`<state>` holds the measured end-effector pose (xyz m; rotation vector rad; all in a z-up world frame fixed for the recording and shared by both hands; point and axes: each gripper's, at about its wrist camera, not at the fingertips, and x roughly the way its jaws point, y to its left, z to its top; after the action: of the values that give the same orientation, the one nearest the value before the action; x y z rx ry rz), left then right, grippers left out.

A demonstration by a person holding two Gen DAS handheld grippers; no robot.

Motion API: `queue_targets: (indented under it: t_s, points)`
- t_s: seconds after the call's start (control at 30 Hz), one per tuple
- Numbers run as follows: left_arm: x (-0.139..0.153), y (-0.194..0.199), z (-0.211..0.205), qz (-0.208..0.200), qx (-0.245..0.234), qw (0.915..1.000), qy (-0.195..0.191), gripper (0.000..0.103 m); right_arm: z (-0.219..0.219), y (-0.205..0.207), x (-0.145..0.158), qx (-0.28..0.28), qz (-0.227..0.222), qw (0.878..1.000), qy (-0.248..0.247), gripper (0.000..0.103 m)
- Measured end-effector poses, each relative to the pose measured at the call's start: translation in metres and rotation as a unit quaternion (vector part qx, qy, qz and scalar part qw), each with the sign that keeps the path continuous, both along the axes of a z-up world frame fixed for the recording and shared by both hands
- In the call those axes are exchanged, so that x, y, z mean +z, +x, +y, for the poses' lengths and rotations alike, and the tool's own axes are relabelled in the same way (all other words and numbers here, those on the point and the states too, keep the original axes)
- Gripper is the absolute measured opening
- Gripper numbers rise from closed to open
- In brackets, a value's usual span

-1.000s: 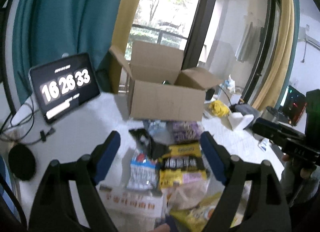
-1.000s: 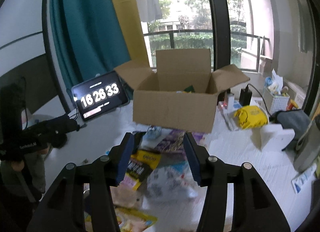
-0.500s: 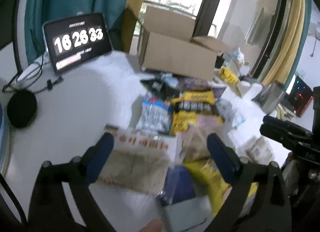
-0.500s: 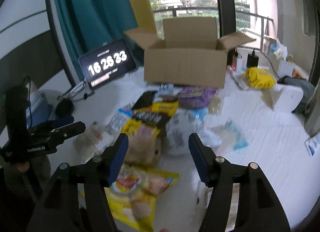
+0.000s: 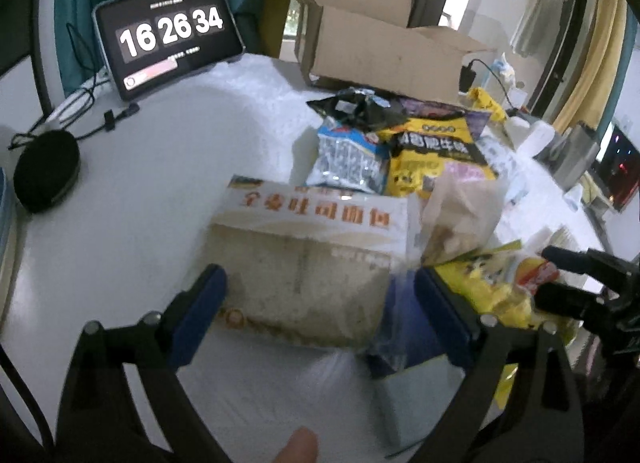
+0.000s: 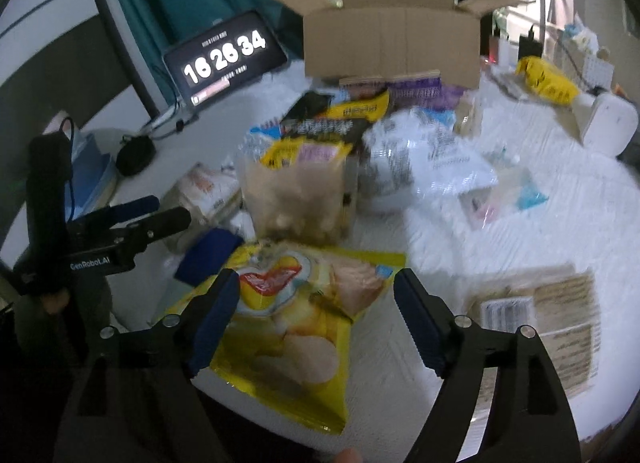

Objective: Organize snacks
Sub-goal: 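Move both tools back over the snack pile, then grasp the yellow chip bag with the right tool while the left tool grasps the bread loaf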

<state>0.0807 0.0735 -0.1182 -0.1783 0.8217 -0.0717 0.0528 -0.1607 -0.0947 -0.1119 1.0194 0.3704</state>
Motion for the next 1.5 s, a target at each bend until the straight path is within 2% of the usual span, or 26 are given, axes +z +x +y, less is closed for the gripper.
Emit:
queue_targets:
  t_s: [0.17, 0.3, 0.47, 0.5, 0.57, 0.6, 0.67, 0.73, 0.83, 1.0, 1.2, 1.3, 1.33, 1.5]
  points:
    - [-0.005, -0.006, 0.005, 0.01, 0.005, 0.9997, 0.024, 0.096, -0.002, 0.005, -0.015, 0.0, 0.025, 1.0, 0.003, 0.094]
    - [-0.009, -0.011, 0.022, 0.024, 0.013, 0.9996, 0.009, 0.1, -0.008, 0.01, -0.024, 0.002, 0.048, 0.999, 0.024, 0.101]
    - [-0.018, -0.013, 0.048, 0.046, 0.055, 0.9971, 0.026, 0.1, -0.012, 0.011, -0.031, 0.009, 0.061, 0.997, 0.054, 0.101]
    - [-0.017, -0.013, 0.053, 0.046, 0.062, 0.9967, 0.027, 0.1, -0.013, 0.011, -0.031, 0.012, 0.063, 0.996, 0.058, 0.099]
    - [-0.013, -0.013, 0.059, 0.044, 0.073, 0.9959, 0.029, 0.1, -0.012, 0.01, -0.03, 0.031, 0.069, 0.994, 0.08, 0.082]
    - [-0.011, -0.013, 0.061, 0.042, 0.078, 0.9958, 0.023, 0.1, -0.012, 0.01, -0.031, 0.042, 0.08, 0.99, 0.104, 0.07]
    - [-0.005, -0.011, 0.066, 0.038, 0.083, 0.9957, -0.016, 0.1, -0.012, 0.008, -0.029, 0.048, 0.078, 0.99, 0.108, 0.066]
    - [-0.003, -0.005, 0.066, 0.038, 0.08, 0.9949, -0.049, 0.1, -0.01, 0.005, -0.022, 0.061, 0.064, 0.99, 0.109, 0.058]
    - [-0.011, 0.013, 0.068, 0.063, 0.093, 0.9893, -0.092, 0.1, -0.004, 0.0, -0.011, 0.078, 0.04, 0.991, 0.098, 0.054]
    - [-0.01, 0.032, 0.069, 0.062, 0.126, 0.9858, -0.093, 0.101, -0.01, -0.005, 0.01, 0.091, 0.007, 0.991, 0.095, 0.054]
    - [-0.012, 0.067, 0.057, 0.077, 0.121, 0.9881, -0.056, 0.101, -0.034, 0.006, 0.033, 0.064, -0.035, 0.992, 0.104, 0.054]
    - [-0.014, 0.082, 0.045, 0.093, 0.114, 0.9889, -0.021, 0.101, -0.046, 0.012, 0.04, 0.05, -0.049, 0.993, 0.095, 0.054]
    - [-0.017, 0.088, 0.039, 0.1, 0.11, 0.989, 0.004, 0.101, -0.049, 0.016, 0.041, 0.046, -0.051, 0.993, 0.095, 0.054]
    - [-0.023, 0.093, 0.03, 0.094, 0.089, 0.9901, 0.054, 0.099, -0.062, 0.032, 0.043, 0.03, -0.057, 0.993, 0.096, 0.054]
